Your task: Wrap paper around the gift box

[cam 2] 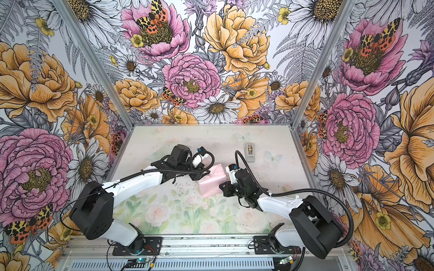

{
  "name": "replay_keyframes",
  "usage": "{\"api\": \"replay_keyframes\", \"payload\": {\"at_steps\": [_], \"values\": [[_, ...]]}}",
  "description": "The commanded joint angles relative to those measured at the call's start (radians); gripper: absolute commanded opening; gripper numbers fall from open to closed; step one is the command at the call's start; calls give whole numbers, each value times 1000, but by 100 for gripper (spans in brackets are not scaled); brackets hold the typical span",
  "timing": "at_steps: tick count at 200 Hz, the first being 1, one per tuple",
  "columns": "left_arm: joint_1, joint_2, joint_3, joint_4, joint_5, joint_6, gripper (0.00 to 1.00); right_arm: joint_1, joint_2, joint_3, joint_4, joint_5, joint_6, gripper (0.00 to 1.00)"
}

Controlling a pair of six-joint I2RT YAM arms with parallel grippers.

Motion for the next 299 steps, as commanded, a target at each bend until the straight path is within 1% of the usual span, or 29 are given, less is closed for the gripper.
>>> {"api": "replay_keyframes", "payload": {"at_steps": [1,34,54,62,85,95,116,126,140,149,168,204,258,299], "values": [[7,20,-15,-117,-86,-23,55,-43,48,85,41,-31,-59,8],[7,26,-1,-118,-134,-35,55,-98,124,155,47,-76,-85,8],[8,22,4,-118,-149,-47,56,-130,150,184,58,-100,-75,12],[9,19,4,-118,-159,-52,56,-137,141,193,50,-106,-70,16],[5,5,2,-118,-186,-73,56,-135,51,203,-21,-94,-16,34],[4,0,-1,-117,-192,-73,56,-127,1,209,-79,-59,27,40],[5,-3,-9,-105,-192,-72,55,-91,-90,225,-236,45,131,49],[4,-1,-11,-97,-188,-71,56,-74,-115,224,-256,67,181,53],[3,5,-9,-95,-183,-74,56,-42,-128,222,-268,103,243,67],[3,6,-8,-93,-181,-75,56,-20,-124,232,-283,128,261,71],[-1,6,-16,-80,-180,-78,56,16,-91,257,-295,165,282,71],[-5,-2,-23,-80,-182,-80,55,56,-21,324,-294,160,298,71],[-8,-11,-32,-76,-191,-73,55,72,35,357,-301,167,326,70],[-22,-9,-27,-77,-196,-69,55,84,70,386,-330,162,320,69]]}}
